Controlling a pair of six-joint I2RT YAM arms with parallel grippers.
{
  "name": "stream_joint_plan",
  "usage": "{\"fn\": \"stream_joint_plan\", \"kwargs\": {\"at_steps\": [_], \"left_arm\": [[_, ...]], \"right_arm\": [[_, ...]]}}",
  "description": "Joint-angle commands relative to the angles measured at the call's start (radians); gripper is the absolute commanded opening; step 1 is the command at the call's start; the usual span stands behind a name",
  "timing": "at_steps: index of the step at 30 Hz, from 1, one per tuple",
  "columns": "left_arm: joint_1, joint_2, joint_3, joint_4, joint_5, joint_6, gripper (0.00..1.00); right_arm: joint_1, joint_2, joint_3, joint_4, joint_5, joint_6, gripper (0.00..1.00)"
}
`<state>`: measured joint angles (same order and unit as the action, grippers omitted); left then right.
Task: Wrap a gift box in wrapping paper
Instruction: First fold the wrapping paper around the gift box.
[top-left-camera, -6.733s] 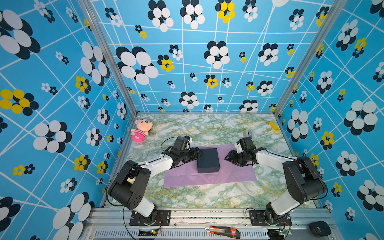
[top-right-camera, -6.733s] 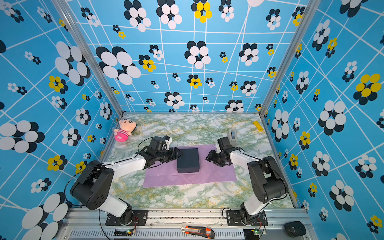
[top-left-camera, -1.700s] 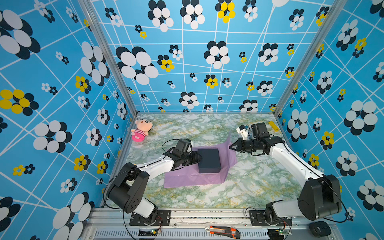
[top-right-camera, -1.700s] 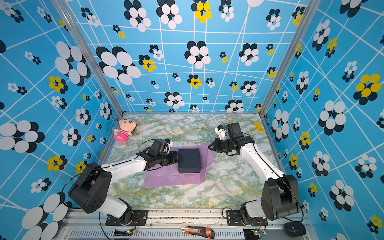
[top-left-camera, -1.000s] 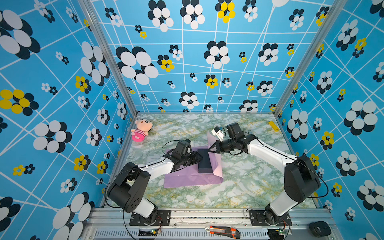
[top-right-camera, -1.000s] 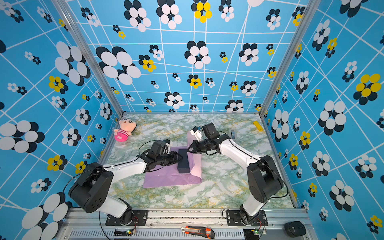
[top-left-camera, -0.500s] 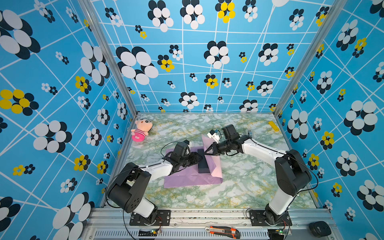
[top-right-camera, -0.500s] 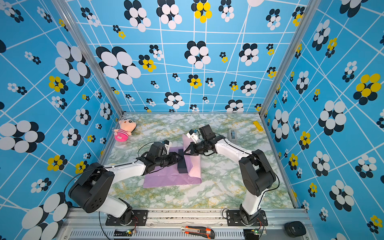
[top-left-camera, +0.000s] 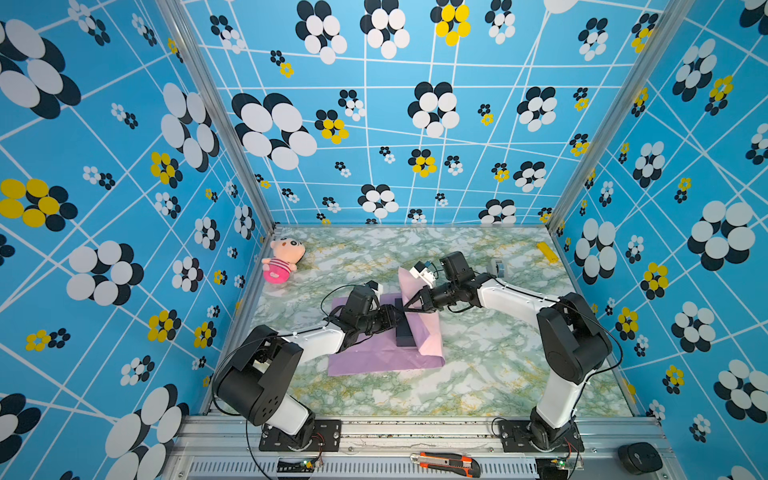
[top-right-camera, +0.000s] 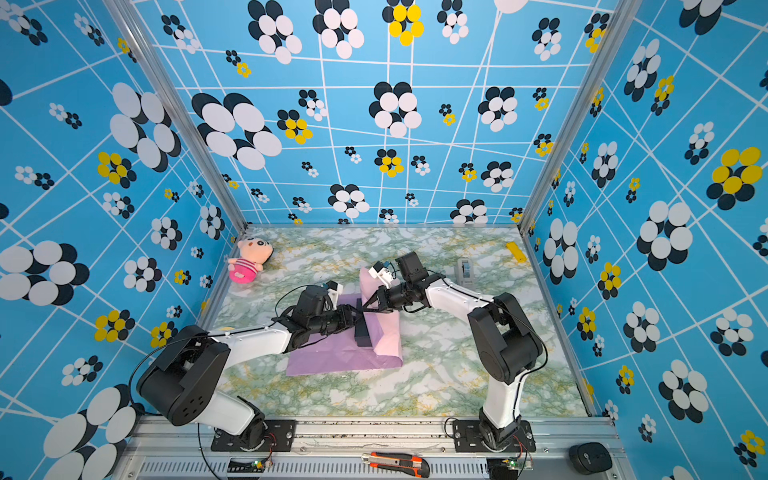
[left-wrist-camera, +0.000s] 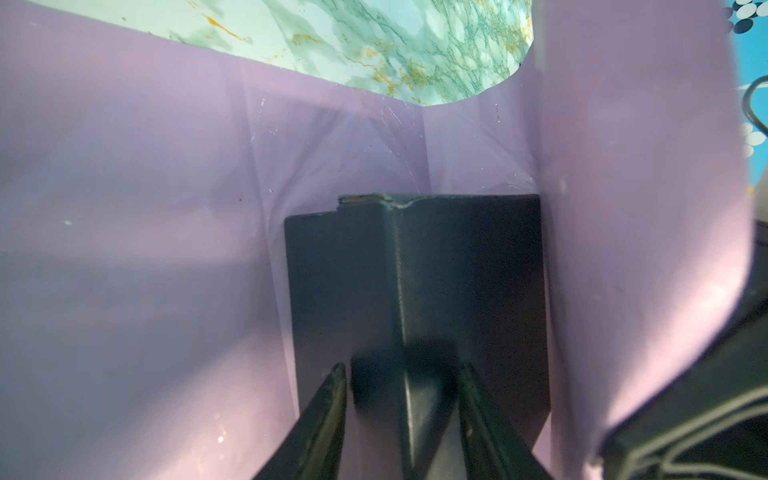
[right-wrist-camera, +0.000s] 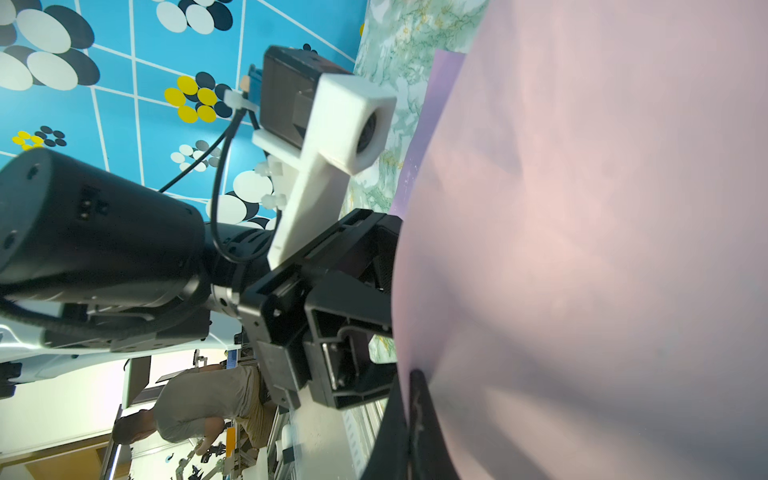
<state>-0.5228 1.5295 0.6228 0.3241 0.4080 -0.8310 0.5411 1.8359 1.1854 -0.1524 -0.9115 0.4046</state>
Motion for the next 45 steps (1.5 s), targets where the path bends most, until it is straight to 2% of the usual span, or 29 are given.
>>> {"fn": "stream_joint_plan", "kwargs": {"at_steps": [1,9,12,13,19,23,25,30,37,40,42,45], "left_arm": [[0.010,0.006,-0.031,-0.018,-0.005,-0.007,0.45],[0.043,-0.063,-0.048,-0.035,-0.015,-0.014,0.52],[0.072,-0.111,-0.063,-0.039,-0.011,-0.026,0.56],[0.081,-0.126,-0.067,-0.034,-0.007,-0.031,0.57],[0.102,-0.189,-0.041,-0.033,0.024,-0.040,0.67],[0.101,-0.156,0.005,-0.049,0.038,-0.031,0.68],[0.101,-0.125,0.016,-0.043,0.044,-0.028,0.66],[0.089,-0.044,0.036,-0.019,0.056,-0.025,0.54],[0.056,0.019,0.052,-0.008,0.062,-0.013,0.50],[0.053,0.032,0.045,-0.012,0.054,-0.004,0.42],[0.052,0.037,0.039,-0.019,0.051,0.005,0.34],[0.052,0.037,0.029,-0.029,0.043,0.016,0.31]], "right_arm": [[0.008,0.019,-0.013,0.014,-0.036,-0.020,0.03],[0.007,0.057,-0.009,-0.033,-0.009,-0.060,0.06],[0.008,0.070,-0.009,-0.033,-0.007,-0.062,0.10],[0.008,0.072,-0.009,-0.035,-0.004,-0.064,0.13],[0.007,0.080,-0.006,-0.060,0.025,-0.088,0.43],[0.008,0.084,-0.005,-0.063,0.032,-0.093,0.48],[0.008,0.086,-0.007,-0.064,0.034,-0.095,0.49],[0.011,0.080,-0.002,-0.068,0.048,-0.101,0.49],[0.017,0.072,0.018,-0.079,0.069,-0.104,0.49],[0.016,0.064,0.031,-0.084,0.085,-0.101,0.49],[0.016,0.040,0.039,-0.093,0.109,-0.097,0.51],[-0.002,-0.035,0.037,-0.124,0.178,-0.073,0.57]]}}
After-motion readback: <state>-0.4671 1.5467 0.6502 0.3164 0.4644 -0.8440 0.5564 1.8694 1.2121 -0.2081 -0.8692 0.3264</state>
